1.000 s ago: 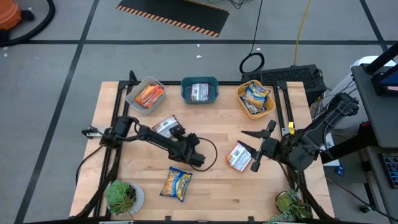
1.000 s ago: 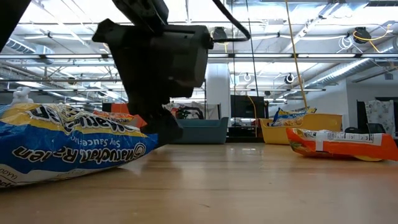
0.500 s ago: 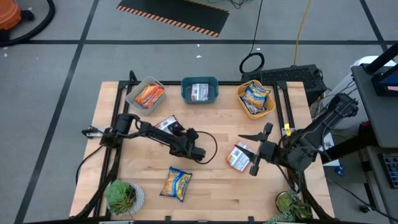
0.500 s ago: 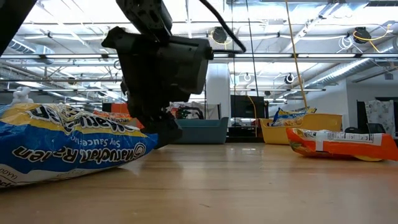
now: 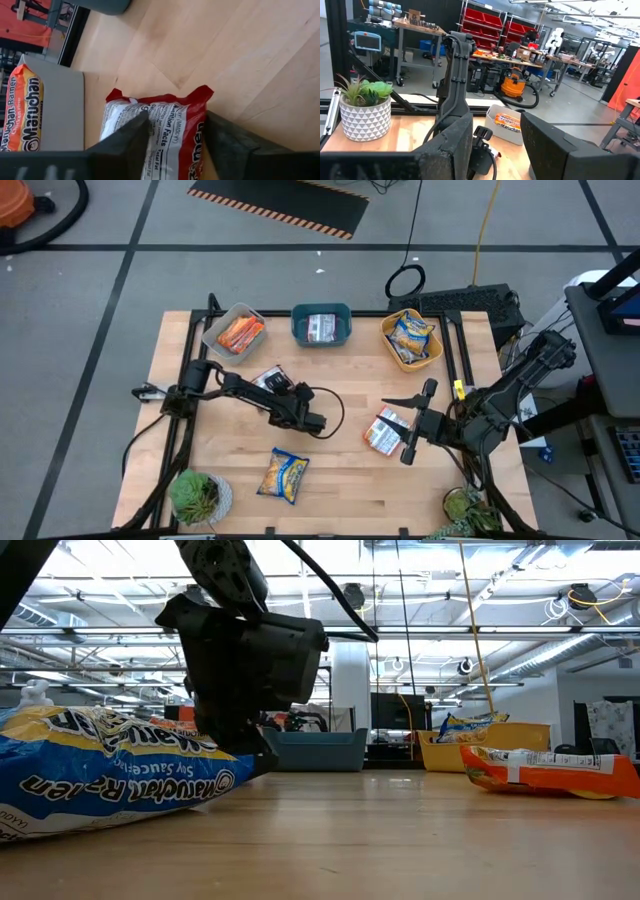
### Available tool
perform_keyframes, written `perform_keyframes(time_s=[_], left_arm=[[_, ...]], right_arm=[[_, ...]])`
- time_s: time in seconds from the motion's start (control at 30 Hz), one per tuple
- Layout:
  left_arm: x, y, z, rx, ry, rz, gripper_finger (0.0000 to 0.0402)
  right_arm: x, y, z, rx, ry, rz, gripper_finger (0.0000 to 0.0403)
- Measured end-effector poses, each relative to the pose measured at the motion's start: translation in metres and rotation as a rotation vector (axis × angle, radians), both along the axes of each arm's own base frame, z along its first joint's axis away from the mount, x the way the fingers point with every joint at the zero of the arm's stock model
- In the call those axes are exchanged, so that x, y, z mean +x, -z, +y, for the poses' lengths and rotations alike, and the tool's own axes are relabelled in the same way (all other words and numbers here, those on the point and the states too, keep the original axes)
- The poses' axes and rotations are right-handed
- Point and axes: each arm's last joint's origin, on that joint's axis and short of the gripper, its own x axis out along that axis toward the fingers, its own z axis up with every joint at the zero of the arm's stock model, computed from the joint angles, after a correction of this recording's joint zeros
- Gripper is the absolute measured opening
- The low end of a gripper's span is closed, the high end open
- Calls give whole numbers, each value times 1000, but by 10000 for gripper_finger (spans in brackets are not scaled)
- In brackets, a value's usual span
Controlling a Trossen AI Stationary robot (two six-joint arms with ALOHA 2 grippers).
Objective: Sort Maruchan noodles
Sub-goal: Put the red noodle pack into the blue bin
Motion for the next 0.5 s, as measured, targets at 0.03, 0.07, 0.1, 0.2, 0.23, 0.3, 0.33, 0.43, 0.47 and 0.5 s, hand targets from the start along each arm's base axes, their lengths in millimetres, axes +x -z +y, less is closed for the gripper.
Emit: perform_keyframes(time_s=[0.03, 0.07, 0.1, 0.2, 0.23, 0.3, 0.33, 0.43, 0.47, 0.5], left_arm=[[0, 0, 0, -1, 2, 0, 170], [0, 1, 0, -1, 6, 2, 153], [1, 1, 0, -1, 9, 2, 137], [1, 2, 0, -5, 9, 2, 97], [1, 2, 0, -5, 9, 0, 88], [1, 2, -1, -6, 12, -1, 80], [1, 2, -2, -6, 15, -1, 79], [1, 2, -5, 0, 23, -1, 77], [1, 2, -6, 4, 27, -2, 77], [1, 2, -6, 13, 35, -1, 77]], right_arm=[[0, 0, 0, 0, 0, 0, 162], [0, 0, 0, 1, 0, -1, 162], [0, 0, 0, 1, 0, -1, 162], [0, 0, 0, -2, 0, 0, 162], [0, 0, 0, -2, 0, 0, 162], [0, 0, 0, -2, 0, 0, 162], [0, 0, 0, -4, 0, 0, 162], [0, 0, 0, -9, 0, 2, 162], [0, 0, 0, -9, 0, 2, 162], [0, 0, 0, -10, 0, 2, 162]])
